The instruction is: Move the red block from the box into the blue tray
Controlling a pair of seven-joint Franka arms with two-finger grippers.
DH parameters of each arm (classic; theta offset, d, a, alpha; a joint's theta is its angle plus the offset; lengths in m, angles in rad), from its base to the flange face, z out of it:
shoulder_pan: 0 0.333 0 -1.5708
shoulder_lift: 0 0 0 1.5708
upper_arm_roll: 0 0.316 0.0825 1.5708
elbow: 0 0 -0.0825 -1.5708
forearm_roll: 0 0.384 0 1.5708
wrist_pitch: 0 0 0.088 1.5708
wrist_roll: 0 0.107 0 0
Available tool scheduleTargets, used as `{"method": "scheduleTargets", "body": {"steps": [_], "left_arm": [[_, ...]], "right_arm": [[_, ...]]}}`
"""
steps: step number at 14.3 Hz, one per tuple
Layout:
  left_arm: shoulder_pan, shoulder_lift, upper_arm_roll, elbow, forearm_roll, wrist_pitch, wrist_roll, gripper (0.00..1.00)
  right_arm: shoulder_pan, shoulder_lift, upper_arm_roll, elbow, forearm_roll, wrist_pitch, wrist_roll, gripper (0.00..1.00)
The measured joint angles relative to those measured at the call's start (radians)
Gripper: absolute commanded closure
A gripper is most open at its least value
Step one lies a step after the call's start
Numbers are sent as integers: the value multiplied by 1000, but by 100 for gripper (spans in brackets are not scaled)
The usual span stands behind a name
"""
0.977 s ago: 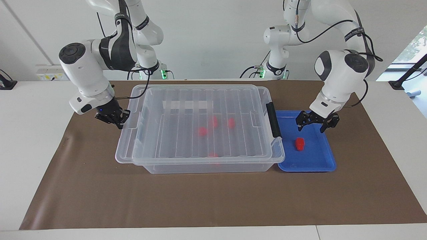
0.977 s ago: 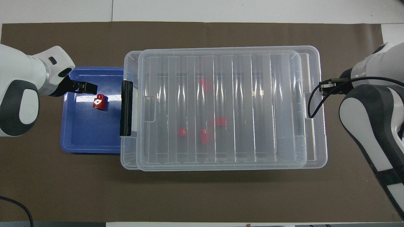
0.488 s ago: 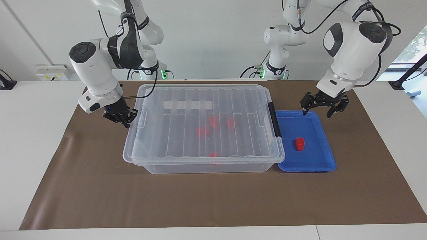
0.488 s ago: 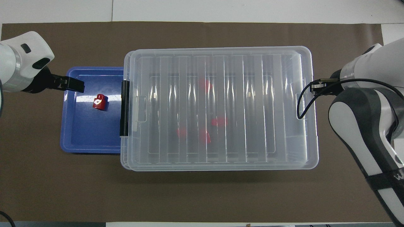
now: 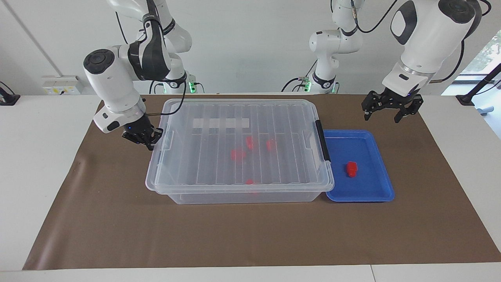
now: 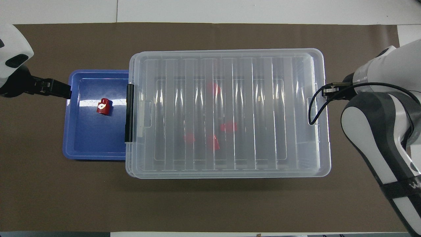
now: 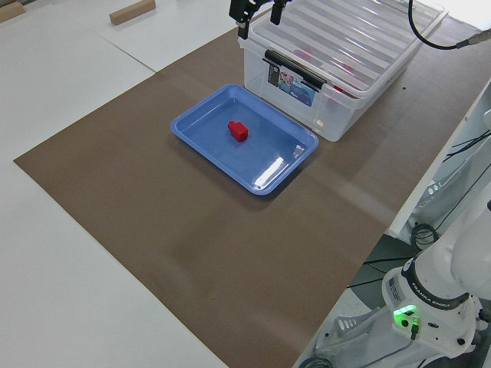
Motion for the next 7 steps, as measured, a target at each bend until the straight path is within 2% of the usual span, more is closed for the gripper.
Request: {"method": "scheduleTargets", "body": {"steps": [2,3,4,5,7], "left_arm": [[0,-2,1,-16,0,-2,0,0],[0,-3,1,-21,0,-2,0,0],[0,-4,1,-23,0,-2,0,0],[0,-6,1,-24,0,-3,0,0],[0,-10,1,-24,0,-4,0,0]], "right_arm": [[0,-2,-1,47,0,-63,0,100],[-1,-7,-2,91,0,-116,1,89],[-4,-14,-5,135,0,-175,1,12],[-11,-23,-6,175,0,-238,1,0],[-23,-49,-9,223,0,-334,-3,0]]}}
